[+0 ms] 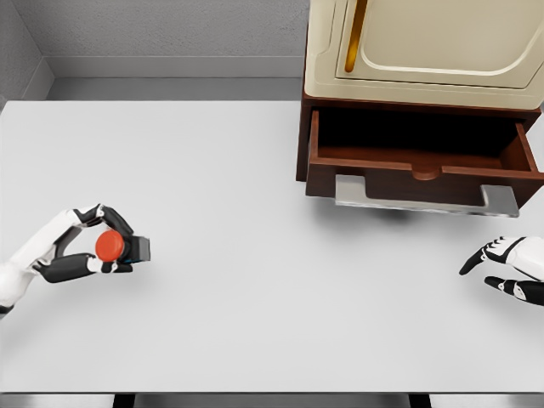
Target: Put the switch into the drawer with left arm, and close the drawer with right arm
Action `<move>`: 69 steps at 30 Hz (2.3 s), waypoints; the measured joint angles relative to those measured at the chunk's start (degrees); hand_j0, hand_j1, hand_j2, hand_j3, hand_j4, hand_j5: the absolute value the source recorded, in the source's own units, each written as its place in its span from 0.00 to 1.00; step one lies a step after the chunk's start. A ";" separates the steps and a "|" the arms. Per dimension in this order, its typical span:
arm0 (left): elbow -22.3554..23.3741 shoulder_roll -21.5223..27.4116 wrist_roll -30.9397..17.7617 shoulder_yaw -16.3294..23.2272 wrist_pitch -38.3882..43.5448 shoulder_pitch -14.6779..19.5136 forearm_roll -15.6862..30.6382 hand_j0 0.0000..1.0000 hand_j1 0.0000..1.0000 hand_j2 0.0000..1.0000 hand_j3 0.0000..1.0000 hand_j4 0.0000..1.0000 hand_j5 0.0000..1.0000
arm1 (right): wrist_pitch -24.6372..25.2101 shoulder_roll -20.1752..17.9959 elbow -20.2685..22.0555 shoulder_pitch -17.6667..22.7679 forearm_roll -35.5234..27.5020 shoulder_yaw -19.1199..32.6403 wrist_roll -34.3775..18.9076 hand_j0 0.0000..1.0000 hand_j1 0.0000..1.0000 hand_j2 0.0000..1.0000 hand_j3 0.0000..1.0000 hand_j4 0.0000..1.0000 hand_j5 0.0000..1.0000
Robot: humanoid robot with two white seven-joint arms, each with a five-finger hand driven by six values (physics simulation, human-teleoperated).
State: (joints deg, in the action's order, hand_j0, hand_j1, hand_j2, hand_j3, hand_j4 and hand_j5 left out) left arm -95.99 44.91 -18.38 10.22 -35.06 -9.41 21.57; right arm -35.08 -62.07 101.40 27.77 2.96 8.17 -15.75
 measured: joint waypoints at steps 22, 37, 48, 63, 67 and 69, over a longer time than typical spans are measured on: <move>-4.61 -10.61 -0.09 2.77 0.00 9.93 -4.21 0.31 0.31 0.31 0.31 0.31 0.31 | 0.00 0.02 -0.03 0.00 -0.06 0.09 0.00 0.58 0.58 0.58 0.58 0.58 0.58; -5.81 -20.82 -0.11 4.53 1.23 19.69 -12.40 0.31 0.31 0.31 0.31 0.31 0.31 | 0.00 0.75 -0.01 -0.09 -0.01 0.52 -0.08 0.58 0.58 0.58 0.58 0.58 0.58; -5.87 -27.74 -0.10 4.68 5.49 25.40 -21.09 0.30 0.30 0.30 0.30 0.30 0.30 | 0.00 0.90 -0.01 -0.09 0.00 0.70 -0.16 0.59 0.59 0.59 0.59 0.59 0.59; -5.83 -39.12 -0.12 4.83 10.42 30.50 -41.16 0.30 0.30 0.30 0.30 0.30 0.30 | 0.00 0.98 -0.02 -0.09 0.00 0.70 -0.18 0.59 0.59 0.59 0.59 0.59 0.59; -5.78 -41.54 -0.12 5.01 11.66 31.64 -45.65 0.30 0.30 0.30 0.30 0.30 0.30 | 0.00 0.93 -0.02 -0.09 0.00 0.70 -0.18 0.59 0.59 0.59 0.59 0.59 0.59; -5.70 -42.48 -0.08 5.37 11.91 32.43 -47.61 0.30 0.30 0.30 0.30 0.30 0.30 | 0.00 0.91 -0.02 -0.09 0.00 0.70 -0.18 0.59 0.59 0.59 0.59 0.59 0.59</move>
State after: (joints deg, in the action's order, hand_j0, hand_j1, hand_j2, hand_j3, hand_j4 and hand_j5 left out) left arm -101.70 2.42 -18.46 15.58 -23.15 23.03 -26.04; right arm -35.09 -61.16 101.38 27.69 2.96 8.87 -15.93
